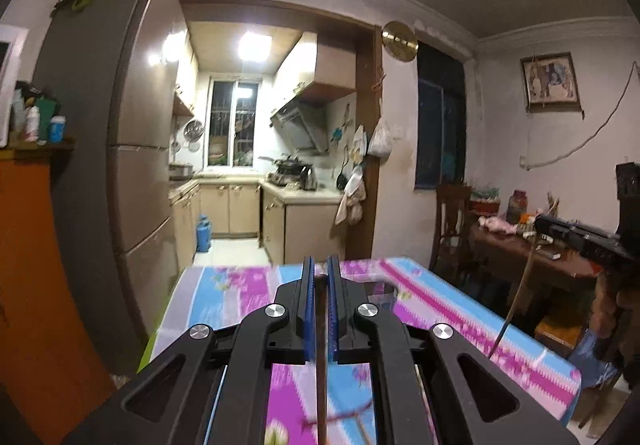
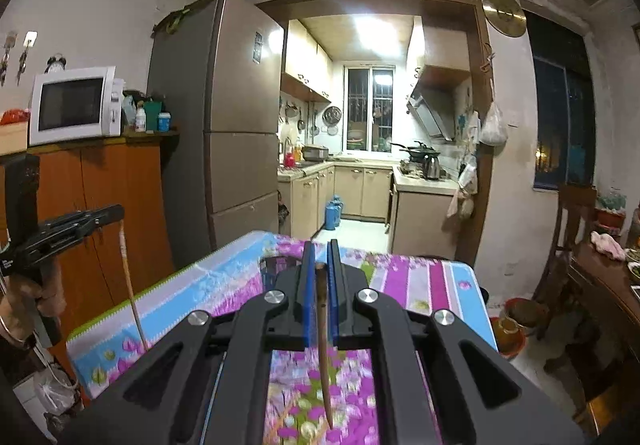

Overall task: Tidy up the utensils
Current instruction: 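Lift the left tool's chopstick toward the blue holder while the right tool carries its own, then open the left tool over the blue holder while the right tool drops its chopstick in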

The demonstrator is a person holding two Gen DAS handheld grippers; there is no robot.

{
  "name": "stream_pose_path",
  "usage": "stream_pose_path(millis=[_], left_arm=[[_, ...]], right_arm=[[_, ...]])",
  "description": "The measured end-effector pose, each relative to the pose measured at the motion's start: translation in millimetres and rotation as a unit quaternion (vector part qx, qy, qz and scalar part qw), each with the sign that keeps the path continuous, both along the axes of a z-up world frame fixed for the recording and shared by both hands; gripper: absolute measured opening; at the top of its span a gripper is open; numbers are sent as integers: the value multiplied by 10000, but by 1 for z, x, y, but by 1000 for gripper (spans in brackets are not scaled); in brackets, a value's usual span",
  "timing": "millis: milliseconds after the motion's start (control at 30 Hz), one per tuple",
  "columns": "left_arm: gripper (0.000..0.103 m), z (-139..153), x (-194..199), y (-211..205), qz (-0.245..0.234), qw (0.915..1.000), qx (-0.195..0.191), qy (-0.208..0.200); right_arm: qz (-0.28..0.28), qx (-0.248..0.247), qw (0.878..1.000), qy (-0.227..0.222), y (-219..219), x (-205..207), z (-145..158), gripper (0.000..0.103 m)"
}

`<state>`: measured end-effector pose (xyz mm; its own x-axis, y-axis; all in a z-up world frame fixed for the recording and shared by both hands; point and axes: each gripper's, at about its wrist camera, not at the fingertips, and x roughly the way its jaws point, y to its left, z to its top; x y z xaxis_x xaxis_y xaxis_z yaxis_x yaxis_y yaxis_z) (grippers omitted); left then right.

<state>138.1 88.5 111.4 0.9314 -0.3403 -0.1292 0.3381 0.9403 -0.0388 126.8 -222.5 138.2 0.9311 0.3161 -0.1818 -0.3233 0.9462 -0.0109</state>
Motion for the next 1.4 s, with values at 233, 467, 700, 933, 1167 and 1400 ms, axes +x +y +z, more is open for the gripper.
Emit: stream_pose_path(millis=[233,467,700,933,1167,1400], left_arm=[[8,80,77,-40,-81,9968,-111,-786],[8,91,152,-89,-80,9938,-95,-1101],[8,33,204,-110,-113,9978,95,-643],[8,-17,224,-115,-195,9996,148,-106],[8,-40,219,-107,-36,9994,314,134],[8,-17,192,-91,360,9983,445,-130]], right_arm=[[12,189,9980,-598,12,51,57,5],[-90,481,9966,-661,20,123,62,5],[-96,787,9968,-24,26,178,11,5],[-74,585,9972,464,52,187,-33,5],[-64,389,9976,565,63,180,-38,41],[-194,377,9986,300,52,149,-16,41]])
